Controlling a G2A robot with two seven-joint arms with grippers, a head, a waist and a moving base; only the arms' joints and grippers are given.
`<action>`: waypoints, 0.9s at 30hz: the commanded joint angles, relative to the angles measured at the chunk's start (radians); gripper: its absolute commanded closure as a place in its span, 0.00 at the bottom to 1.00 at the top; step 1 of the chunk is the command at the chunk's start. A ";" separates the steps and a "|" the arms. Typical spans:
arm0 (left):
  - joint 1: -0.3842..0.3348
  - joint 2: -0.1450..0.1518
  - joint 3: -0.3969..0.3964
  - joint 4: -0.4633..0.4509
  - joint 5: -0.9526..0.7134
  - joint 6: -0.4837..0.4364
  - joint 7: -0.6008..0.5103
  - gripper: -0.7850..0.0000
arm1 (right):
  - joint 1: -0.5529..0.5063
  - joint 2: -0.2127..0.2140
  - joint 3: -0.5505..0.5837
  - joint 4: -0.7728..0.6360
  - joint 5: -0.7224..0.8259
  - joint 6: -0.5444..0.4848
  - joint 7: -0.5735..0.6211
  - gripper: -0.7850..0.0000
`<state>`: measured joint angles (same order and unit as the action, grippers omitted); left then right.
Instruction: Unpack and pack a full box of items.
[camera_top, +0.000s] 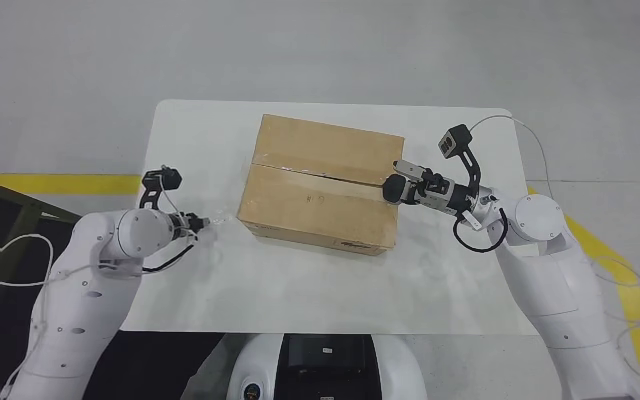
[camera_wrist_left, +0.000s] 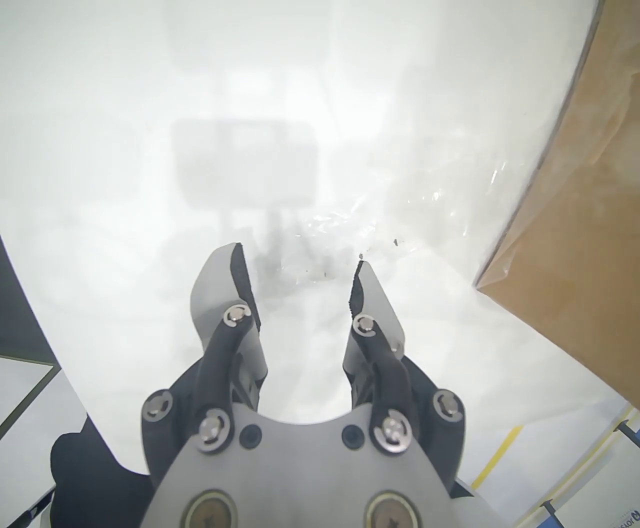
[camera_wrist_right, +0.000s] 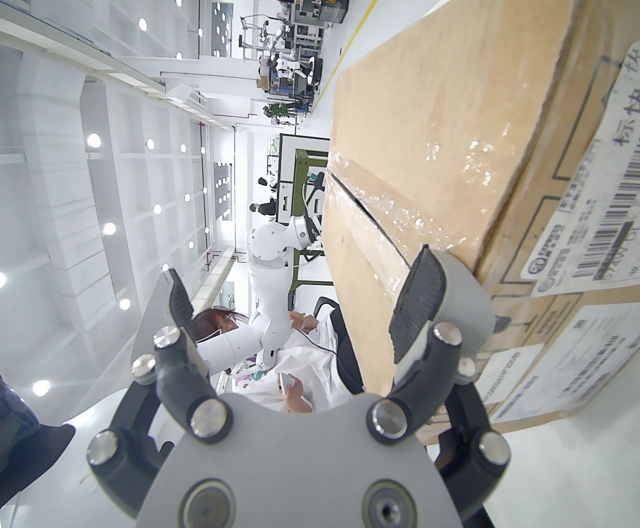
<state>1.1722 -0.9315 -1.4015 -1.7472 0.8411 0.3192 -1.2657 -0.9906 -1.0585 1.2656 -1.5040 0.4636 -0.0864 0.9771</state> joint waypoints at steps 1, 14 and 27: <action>0.002 0.000 0.006 -0.005 0.019 0.001 -0.003 0.51 | 0.000 0.000 0.000 0.000 0.000 0.000 0.000 0.00; 0.014 0.001 0.022 -0.036 0.105 0.021 -0.050 0.50 | 0.000 0.000 0.000 0.000 0.000 0.000 0.000 0.00; -0.027 -0.009 0.058 0.003 0.120 0.023 -0.082 0.62 | 0.000 0.000 0.000 0.000 0.000 0.000 0.000 0.00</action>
<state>1.1477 -0.9403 -1.3455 -1.7455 0.9596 0.3426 -1.3451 -0.9906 -1.0585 1.2656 -1.5040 0.4636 -0.0864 0.9771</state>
